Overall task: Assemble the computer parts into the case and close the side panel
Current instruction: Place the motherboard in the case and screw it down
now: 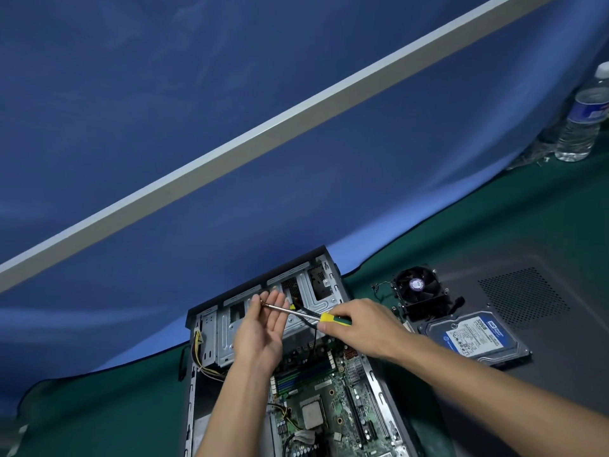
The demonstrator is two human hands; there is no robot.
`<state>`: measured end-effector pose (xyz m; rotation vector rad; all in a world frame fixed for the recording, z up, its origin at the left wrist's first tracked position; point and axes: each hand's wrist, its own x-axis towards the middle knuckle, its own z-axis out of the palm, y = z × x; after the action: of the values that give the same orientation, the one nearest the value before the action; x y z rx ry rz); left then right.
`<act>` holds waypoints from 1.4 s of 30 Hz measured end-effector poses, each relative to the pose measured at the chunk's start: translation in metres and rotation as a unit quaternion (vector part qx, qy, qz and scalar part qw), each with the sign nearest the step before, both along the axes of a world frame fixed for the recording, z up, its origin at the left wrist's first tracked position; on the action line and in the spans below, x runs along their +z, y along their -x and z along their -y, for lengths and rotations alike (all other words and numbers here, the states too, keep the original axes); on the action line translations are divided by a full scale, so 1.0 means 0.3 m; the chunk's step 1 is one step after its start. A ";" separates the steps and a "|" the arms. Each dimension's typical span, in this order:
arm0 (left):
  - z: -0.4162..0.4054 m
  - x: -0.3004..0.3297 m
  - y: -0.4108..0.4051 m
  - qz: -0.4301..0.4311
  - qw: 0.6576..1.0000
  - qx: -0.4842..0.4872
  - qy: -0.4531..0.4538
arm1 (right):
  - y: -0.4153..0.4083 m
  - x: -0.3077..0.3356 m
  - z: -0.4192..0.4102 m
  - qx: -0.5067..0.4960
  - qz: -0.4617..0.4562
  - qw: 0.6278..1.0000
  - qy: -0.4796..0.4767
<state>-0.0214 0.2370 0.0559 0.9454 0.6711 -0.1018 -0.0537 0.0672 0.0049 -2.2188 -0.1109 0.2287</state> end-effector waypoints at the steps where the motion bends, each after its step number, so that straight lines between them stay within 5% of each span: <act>1: -0.003 -0.003 0.004 0.003 1.000 0.003 0.001 | 0.002 0.000 -0.009 0.002 0.002 1.000 0.004; 18: -0.070 -0.028 0.041 -0.003 0.999 0.039 0.034 | 0.027 -0.026 -0.079 0.004 -0.047 0.998 -0.039; 28: -0.037 -0.064 0.045 0.010 0.994 0.046 -0.094 | 0.042 -0.006 -0.068 0.008 -0.119 0.989 -0.083; 37: -0.016 -0.047 0.033 -0.025 0.988 0.127 -0.090 | 0.005 0.088 -0.013 0.010 -0.310 0.908 -0.283; 42: -0.097 -0.048 0.026 -0.052 0.988 0.144 -0.010 | -0.016 0.139 -0.034 -0.107 -0.260 0.860 -0.427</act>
<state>-0.0291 0.2661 0.0414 0.8571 0.8996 0.1119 -0.0490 0.0775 0.0467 -1.2127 0.2844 0.5302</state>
